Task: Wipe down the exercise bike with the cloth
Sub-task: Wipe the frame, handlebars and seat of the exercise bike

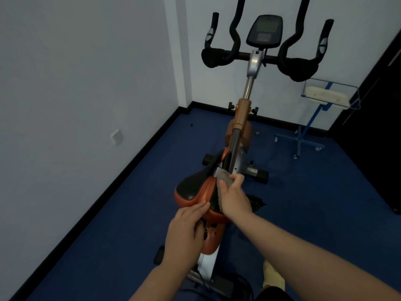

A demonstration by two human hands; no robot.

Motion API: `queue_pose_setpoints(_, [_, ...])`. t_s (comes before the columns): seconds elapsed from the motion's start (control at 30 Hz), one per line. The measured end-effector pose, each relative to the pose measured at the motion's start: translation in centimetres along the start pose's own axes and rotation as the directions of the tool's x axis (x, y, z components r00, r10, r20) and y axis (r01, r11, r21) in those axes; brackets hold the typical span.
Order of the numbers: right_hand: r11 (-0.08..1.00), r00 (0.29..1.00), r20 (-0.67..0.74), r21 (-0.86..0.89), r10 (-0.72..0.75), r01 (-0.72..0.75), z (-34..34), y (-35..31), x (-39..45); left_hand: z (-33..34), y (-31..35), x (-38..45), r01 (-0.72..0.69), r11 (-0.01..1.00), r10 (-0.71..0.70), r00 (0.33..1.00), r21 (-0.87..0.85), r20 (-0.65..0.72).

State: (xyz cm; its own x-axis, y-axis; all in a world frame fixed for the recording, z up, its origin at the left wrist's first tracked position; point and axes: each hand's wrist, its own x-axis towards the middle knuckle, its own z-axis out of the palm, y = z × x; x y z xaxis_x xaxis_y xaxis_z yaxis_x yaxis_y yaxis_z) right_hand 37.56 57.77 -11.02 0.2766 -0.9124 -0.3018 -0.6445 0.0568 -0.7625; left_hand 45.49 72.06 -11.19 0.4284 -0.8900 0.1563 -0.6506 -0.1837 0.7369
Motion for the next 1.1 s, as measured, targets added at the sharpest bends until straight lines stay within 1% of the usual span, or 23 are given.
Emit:
queue_pose_setpoints(0.07, [0.998, 0.998, -0.051, -0.046, -0.043, 0.040, 0.8, 1.1, -1.5, -0.1, 0.1, 0.2, -0.003, 1.000, 0.003, 1.000, -0.019, -0.018])
queue_pose_setpoints(0.13, [0.994, 0.997, -0.025, -0.079, -0.073, 0.071, 0.8, 1.4, -1.9, -0.4, 0.3, 0.8, 0.011, 0.998, -0.013, 0.999, -0.054, -0.046])
queue_pose_setpoints(0.17, [0.995, 0.999, -0.003, -0.094, -0.044, 0.044, 0.5, 0.9, -1.1, -0.5, 0.5, 1.4, 0.028, 0.998, -0.031, 0.998, -0.062, -0.051])
queue_pose_setpoints(0.23, [0.992, 0.997, 0.050, -0.116, 0.063, -0.057, -0.2, -0.4, 0.8, -0.5, 1.0, 2.6, 0.078, 0.995, -0.081, 0.996, -0.054, -0.044])
queue_pose_setpoints(0.27, [0.989, 0.994, 0.055, -0.115, 0.094, -0.088, -0.3, -0.8, 1.2, -0.4, 1.2, 3.0, 0.105, 0.993, -0.108, 0.993, -0.047, -0.047])
queue_pose_setpoints(0.3, [0.990, 0.995, 0.045, -0.113, 0.093, -0.088, -0.2, -0.9, 1.0, -0.2, 1.3, 3.3, 0.122, 0.992, -0.124, 0.990, -0.040, -0.060])
queue_pose_setpoints(0.37, [0.991, 1.000, -0.018, -0.134, -0.001, -0.001, 0.7, -0.1, -0.9, 0.3, 1.3, 3.4, 0.116, 0.993, -0.118, 0.988, -0.034, -0.095])
queue_pose_setpoints(0.43, [0.986, 0.997, -0.009, -0.150, -0.071, 0.069, 1.1, 0.8, -2.6, 0.7, 0.9, 3.2, 0.090, 0.995, -0.095, 0.986, -0.046, -0.134])
queue_pose_setpoints(0.47, [0.986, 0.998, 0.017, -0.155, -0.054, 0.056, 0.9, 0.8, -2.0, 1.0, 0.7, 2.9, 0.071, 0.996, -0.080, 0.984, -0.058, -0.158])
queue_pose_setpoints(0.53, [0.983, 0.997, 0.059, -0.177, 0.055, -0.044, 0.4, -0.6, 0.3, 1.3, 0.4, 2.7, 0.043, 0.994, -0.062, 0.976, -0.096, -0.210])
queue_pose_setpoints(0.6, [0.979, 0.991, 0.051, -0.173, 0.120, -0.110, -0.1, -2.0, 1.7, 1.5, 0.4, 2.5, 0.050, 0.987, -0.086, 0.966, -0.151, -0.242])
queue_pose_setpoints(0.63, [0.981, 0.994, 0.031, -0.165, 0.106, -0.100, 0.1, -2.1, 1.3, 1.4, 0.3, 2.4, 0.062, 0.983, -0.104, 0.963, -0.171, -0.247])
queue_pose_setpoints(0.67, [0.986, 0.998, 0.001, -0.158, 0.060, -0.059, 0.6, -1.8, 0.3, 1.3, 0.3, 2.4, 0.072, 0.981, -0.116, 0.963, -0.182, -0.245])
queue_pose_setpoints(0.73, [0.985, 0.996, -0.053, -0.163, -0.072, 0.063, 1.5, -0.3, -3.2, 1.2, 0.0, 2.2, 0.068, 0.978, -0.114, 0.965, -0.197, -0.234])
queue_pose_setpoints(0.77, [0.982, 0.991, -0.073, -0.159, -0.110, 0.098, 1.8, 0.4, -4.3, 1.2, -0.1, 2.1, 0.060, 0.976, -0.109, 0.966, -0.210, -0.234])
queue_pose_setpoints(0.8, [0.981, 0.990, -0.080, -0.160, -0.120, 0.106, 1.8, 0.6, -4.2, 1.2, 0.0, 2.1, 0.053, 0.973, -0.107, 0.966, -0.223, -0.237])
queue_pose_setpoints(0.83, [0.984, 0.993, -0.077, -0.157, -0.093, 0.080, 1.6, 0.3, -3.1, 1.2, 0.1, 2.1, 0.059, 0.970, -0.116, 0.964, -0.234, -0.238])
queue_pose_setpoints(0.9, [0.987, 0.999, -0.023, -0.157, 0.033, -0.036, 0.9, -1.0, -0.3, 1.2, 0.1, 2.1, 0.089, 0.963, -0.150, 0.961, -0.254, -0.232])
queue_pose_setpoints(0.93, [0.988, 0.998, 0.003, -0.141, 0.067, -0.066, 0.6, -1.5, 0.4, 1.1, 0.0, 2.0, 0.109, 0.960, -0.170, 0.959, -0.259, -0.226])
queue_pose_setpoints(0.97, [0.990, 0.998, 0.009, -0.122, 0.068, -0.067, 0.7, -1.6, 0.4, 1.2, -0.1, 1.9, 0.131, 0.955, -0.191, 0.958, -0.265, -0.216])
queue_pose_setpoints(1.03, [0.993, 0.999, -0.011, -0.116, -0.030, 0.029, 1.2, -0.8, -1.3, 1.6, 0.0, 1.5, 0.206, 0.930, -0.272, 0.942, -0.304, -0.196])
queue_pose_setpoints(1.1, [0.984, 0.993, -0.029, -0.143, -0.113, 0.108, 1.5, 0.2, -3.2, 2.3, 0.2, 1.2, 0.326, 0.867, -0.414, 0.891, -0.376, -0.183])
